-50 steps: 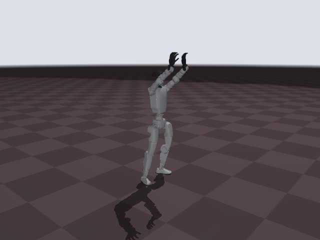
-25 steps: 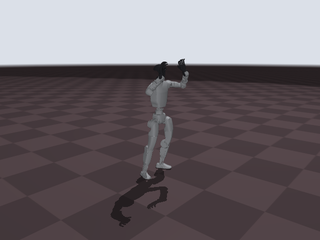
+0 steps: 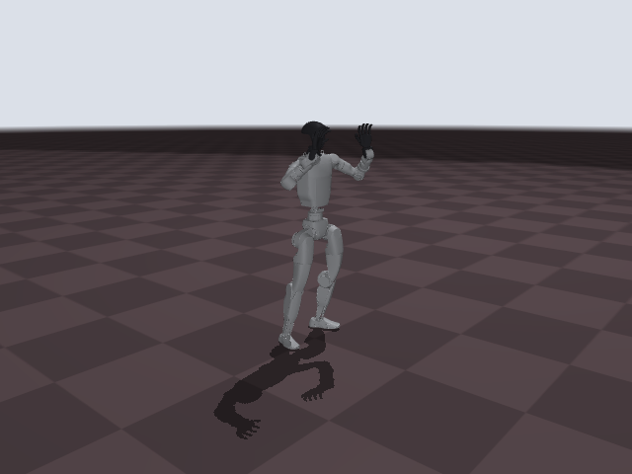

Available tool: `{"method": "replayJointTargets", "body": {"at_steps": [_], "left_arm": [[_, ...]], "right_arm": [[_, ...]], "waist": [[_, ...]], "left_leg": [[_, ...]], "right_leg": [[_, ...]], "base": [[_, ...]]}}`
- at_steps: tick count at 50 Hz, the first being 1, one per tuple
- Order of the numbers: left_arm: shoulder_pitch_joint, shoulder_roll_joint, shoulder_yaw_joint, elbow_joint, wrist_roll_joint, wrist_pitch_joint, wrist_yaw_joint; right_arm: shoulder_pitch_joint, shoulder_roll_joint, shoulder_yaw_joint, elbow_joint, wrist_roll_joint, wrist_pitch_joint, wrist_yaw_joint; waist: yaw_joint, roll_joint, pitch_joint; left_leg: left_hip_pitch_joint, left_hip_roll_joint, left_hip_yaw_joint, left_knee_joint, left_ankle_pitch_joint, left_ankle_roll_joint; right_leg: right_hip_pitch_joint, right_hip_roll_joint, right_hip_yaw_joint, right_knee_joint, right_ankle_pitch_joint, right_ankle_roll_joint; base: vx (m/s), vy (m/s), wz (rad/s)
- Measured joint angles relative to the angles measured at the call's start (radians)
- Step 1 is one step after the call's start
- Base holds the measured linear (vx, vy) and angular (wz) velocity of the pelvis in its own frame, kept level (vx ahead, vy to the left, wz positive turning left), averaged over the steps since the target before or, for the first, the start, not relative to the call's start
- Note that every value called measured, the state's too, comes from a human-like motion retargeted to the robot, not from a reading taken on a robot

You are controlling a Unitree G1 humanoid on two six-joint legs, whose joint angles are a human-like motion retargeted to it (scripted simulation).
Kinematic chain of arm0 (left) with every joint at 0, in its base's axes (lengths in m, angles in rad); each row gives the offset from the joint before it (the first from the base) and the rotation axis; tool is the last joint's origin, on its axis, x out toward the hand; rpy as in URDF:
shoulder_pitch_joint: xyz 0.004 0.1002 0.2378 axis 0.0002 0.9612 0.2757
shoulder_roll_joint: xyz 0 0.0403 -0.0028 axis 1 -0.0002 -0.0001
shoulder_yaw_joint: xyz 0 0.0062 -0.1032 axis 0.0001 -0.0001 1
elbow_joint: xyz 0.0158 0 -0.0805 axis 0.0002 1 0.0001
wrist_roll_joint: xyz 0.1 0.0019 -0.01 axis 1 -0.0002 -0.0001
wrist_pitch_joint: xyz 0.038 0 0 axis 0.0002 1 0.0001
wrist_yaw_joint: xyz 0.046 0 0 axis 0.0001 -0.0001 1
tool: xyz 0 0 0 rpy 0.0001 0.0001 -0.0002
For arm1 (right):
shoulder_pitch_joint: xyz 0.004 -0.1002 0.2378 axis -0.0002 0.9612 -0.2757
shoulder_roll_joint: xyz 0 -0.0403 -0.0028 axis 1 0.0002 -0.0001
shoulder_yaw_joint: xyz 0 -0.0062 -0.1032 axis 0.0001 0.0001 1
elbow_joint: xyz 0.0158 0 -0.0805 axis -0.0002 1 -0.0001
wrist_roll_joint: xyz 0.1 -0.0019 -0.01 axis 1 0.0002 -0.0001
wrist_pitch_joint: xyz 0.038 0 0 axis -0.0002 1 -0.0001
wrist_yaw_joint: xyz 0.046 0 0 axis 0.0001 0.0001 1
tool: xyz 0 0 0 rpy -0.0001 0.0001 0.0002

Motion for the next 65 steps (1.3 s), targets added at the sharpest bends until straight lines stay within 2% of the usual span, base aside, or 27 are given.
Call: {"method": "replayJointTargets", "body": {"at_steps": [20,23,25,28,30,32,35,38,40,42,45,50,55,60,65], "left_arm": [[-0.024,0.006,-0.044,0.020,0.009,0.005,-0.003],[-0.110,0.028,-0.101,0.060,-0.019,-0.012,0.002],[-0.251,0.052,-0.198,0.145,-0.038,-0.012,0.013],[-0.678,0.032,-0.532,0.481,-0.071,0.027,0.035],[-0.964,-0.047,-0.780,0.799,-0.104,0.071,0.036],[-1.153,-0.163,-0.977,1.148,-0.155,0.106,0.006],[-1.331,-0.358,-1.187,1.621,-0.267,0.098,-0.085],[-1.412,-0.454,-1.231,1.824,-0.375,0.060,-0.146],[-1.453,-0.463,-1.217,1.831,-0.382,0.054,-0.122],[-1.478,-0.434,-1.228,1.771,-0.354,0.068,-0.056],[-1.492,-0.424,-1.256,1.726,-0.328,0.050,-0.069],[-1.461,-0.391,-1.271,1.732,-0.297,0.059,-0.091],[-1.405,-0.338,-1.227,1.692,-0.314,0.047,-0.114],[-1.297,-0.181,-1.054,1.402,-0.299,0.027,-0.117],[-1.104,0.030,-0.848,0.977,-0.112,0.063,-0.050]], "right_arm": [[-0.029,-0.005,0.056,-0.009,0.022,-0.008,-0.011],[-0.106,-0.038,0.120,0.028,0.047,-0.019,-0.034],[-0.233,-0.078,0.219,0.100,0.061,-0.016,-0.060],[-0.679,-0.092,0.595,0.387,0.079,0.030,-0.098],[-1.036,-0.009,0.920,0.674,0.112,0.077,-0.100],[-1.288,0.155,1.167,1.009,0.182,0.120,-0.076],[-1.495,0.400,1.347,1.493,0.335,0.145,-0.011],[-1.582,0.542,1.336,1.770,0.468,0.130,0.027],[-1.616,0.575,1.291,1.828,0.515,0.111,-0.018],[-1.622,0.543,1.355,1.764,0.437,0.142,-0.064],[-1.623,0.494,1.422,1.688,0.437,0.107,-0.043],[-1.596,0.453,1.387,1.628,0.412,0.109,-0.052],[-1.549,0.404,1.348,1.558,0.394,0.108,-0.047],[-1.434,0.256,1.213,1.294,0.352,0.091,-0.068],[-1.224,0.055,0.991,0.900,0.288,0.054,-0.062]], "waist": [[0.011,-0.009,0.009],[0.019,-0.015,0.010],[0.029,-0.018,0.009],[0.041,-0.028,0.005],[0.035,-0.027,-0.007],[0.022,-0.013,-0.029],[0.015,0.003,-0.037],[0.007,0.006,-0.042],[0.004,0.003,-0.042],[-0.001,-0.003,-0.040],[0.004,-0.011,-0.043],[0.014,-0.002,-0.039],[0.018,0.001,-0.035],[0.015,-0.001,-0.030],[0.020,-0.005,-0.001]], "left_leg": [[0.001,-0.002,0.025,0.000,0.001,-0.003],[0.004,-0.001,0.029,0.002,0.000,-0.008],[0.007,0.001,0.031,0.004,-0.002,-0.011],[0.008,0.005,0.032,0.006,0.000,-0.017],[0.002,0.006,0.031,0.007,0.005,-0.019],[-0.012,0.006,0.026,0.008,0.012,-0.019],[-0.035,0.005,0.017,0.011,0.021,-0.021],[-0.052,0.005,0.005,0.010,0.025,-0.033],[-0.055,0.004,-0.002,0.007,0.025,-0.043],[-0.057,0.001,-0.010,0.004,0.024,-0.039],[-0.059,-0.001,-0.019,0.005,0.023,-0.043],[-0.051,0.000,-0.022,0.013,0.018,-0.038],[-0.042,-0.001,-0.019,0.016,0.014,-0.030],[-0.040,0.001,-0.020,0.023,0.010,-0.030],[-0.035,0.001,-0.019,0.026,0.005,-0.027]], "right_leg": [[-0.017,-0.002,0.028,0.002,0.009,0.005],[-0.015,-0.001,0.030,0.002,0.009,0.005],[-0.013,0.000,0.031,0.002,0.011,0.006],[-0.009,0.003,0.028,0.000,0.016,0.010],[-0.012,0.003,0.023,-0.002,0.022,0.014],[-0.021,0.003,0.016,-0.003,0.029,0.017],[-0.033,0.002,0.000,-0.008,0.038,0.026],[-0.039,0.001,-0.016,-0.011,0.040,0.033],[-0.039,0.000,-0.023,-0.013,0.038,0.039],[-0.035,-0.002,-0.031,-0.019,0.038,0.038],[-0.026,-0.002,-0.042,-0.027,0.036,0.039],[-0.015,-0.003,-0.044,-0.020,0.031,0.031],[-0.009,-0.005,-0.040,-0.016,0.027,0.027],[-0.004,-0.005,-0.036,-0.015,0.025,0.013],[-0.005,-0.005,-0.029,-0.008,0.020,0.006]], "base": [[0.00,0.00,0.00],[0.00,0.00,0.00],[0.00,0.00,0.00],[0.00,0.00,0.00],[0.00,0.00,0.00],[-0.02,0.00,0.09],[-0.03,0.01,0.22],[-0.01,0.01,0.23],[0.02,0.00,0.19],[0.02,0.00,0.19],[0.01,0.00,0.06],[0.00,0.00,0.00],[0.00,0.00,0.00],[0.00,0.00,0.00],[0.00,0.00,0.00]]}}
